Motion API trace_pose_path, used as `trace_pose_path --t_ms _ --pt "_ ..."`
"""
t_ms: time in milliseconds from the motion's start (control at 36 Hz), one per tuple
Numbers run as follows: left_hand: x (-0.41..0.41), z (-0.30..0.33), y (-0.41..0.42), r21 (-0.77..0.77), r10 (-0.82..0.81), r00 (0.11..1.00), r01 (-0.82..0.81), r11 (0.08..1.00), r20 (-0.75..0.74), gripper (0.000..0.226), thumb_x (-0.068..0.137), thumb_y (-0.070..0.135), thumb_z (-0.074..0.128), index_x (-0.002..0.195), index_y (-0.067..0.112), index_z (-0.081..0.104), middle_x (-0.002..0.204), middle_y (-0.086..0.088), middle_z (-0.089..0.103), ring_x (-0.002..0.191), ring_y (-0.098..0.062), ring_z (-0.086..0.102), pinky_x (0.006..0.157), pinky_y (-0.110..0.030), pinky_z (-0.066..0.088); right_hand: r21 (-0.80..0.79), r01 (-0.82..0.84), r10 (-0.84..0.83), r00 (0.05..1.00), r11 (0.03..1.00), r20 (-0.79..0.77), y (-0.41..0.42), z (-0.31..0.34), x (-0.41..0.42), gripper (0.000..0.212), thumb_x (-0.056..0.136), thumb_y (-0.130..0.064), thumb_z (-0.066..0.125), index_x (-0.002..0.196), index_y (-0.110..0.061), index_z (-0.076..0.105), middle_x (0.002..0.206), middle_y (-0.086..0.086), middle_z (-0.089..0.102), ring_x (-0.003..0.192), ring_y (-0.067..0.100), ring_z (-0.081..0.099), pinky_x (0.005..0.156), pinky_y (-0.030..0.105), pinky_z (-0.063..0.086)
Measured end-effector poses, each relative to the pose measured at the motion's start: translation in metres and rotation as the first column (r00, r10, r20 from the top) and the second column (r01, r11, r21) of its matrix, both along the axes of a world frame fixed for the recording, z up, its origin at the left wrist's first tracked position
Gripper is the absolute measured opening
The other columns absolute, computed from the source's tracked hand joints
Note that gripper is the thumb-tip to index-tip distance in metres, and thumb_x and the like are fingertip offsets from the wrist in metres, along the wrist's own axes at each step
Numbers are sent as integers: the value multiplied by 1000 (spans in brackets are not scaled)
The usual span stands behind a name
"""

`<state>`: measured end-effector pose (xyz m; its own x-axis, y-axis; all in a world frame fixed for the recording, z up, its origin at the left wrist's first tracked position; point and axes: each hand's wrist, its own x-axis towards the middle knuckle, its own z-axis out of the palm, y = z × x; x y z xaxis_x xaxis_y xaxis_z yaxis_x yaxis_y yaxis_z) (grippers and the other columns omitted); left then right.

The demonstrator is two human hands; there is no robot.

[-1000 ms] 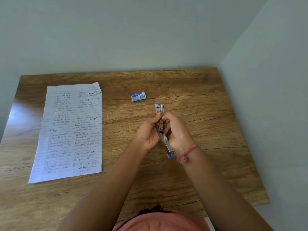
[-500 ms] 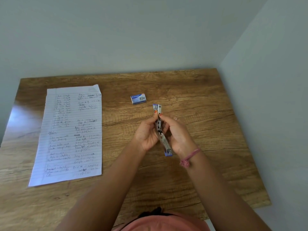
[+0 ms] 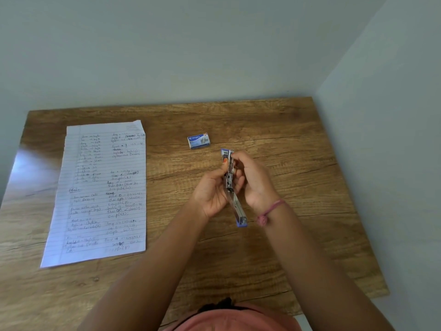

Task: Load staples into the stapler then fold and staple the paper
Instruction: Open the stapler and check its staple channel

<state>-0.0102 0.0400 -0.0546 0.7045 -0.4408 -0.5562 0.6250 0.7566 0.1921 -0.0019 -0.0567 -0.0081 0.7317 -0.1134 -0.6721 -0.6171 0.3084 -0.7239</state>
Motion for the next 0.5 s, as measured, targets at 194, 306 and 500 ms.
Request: trace_pose_path --t_ms 194,306,500 --pt "0 -1 -1 158 -103 995 100 982 12 25 91 28 57 90 6 68 74 -5 69 62 -13 66 61 -24 56 10 45 -44 997 999 -70 6 6 4 18 80 -19 63 63 -16 58 50 -6 51 31 2 41 31 14 32" --pt "0 -3 -2 157 -90 996 85 984 24 25 80 27 63 91 5 70 78 -6 68 71 -15 64 68 -25 56 22 91 -90 995 996 -51 10 9 4 21 82 -12 59 61 -13 56 43 -7 50 28 1 42 29 13 31" --pt "-1 -5 -6 169 -41 999 42 985 -9 24 91 24 57 96 4 67 89 -9 61 81 -19 57 82 -31 45 22 141 -141 990 990 -11 17 4 -6 13 80 -8 57 75 -6 68 56 -1 60 47 10 57 45 23 45"
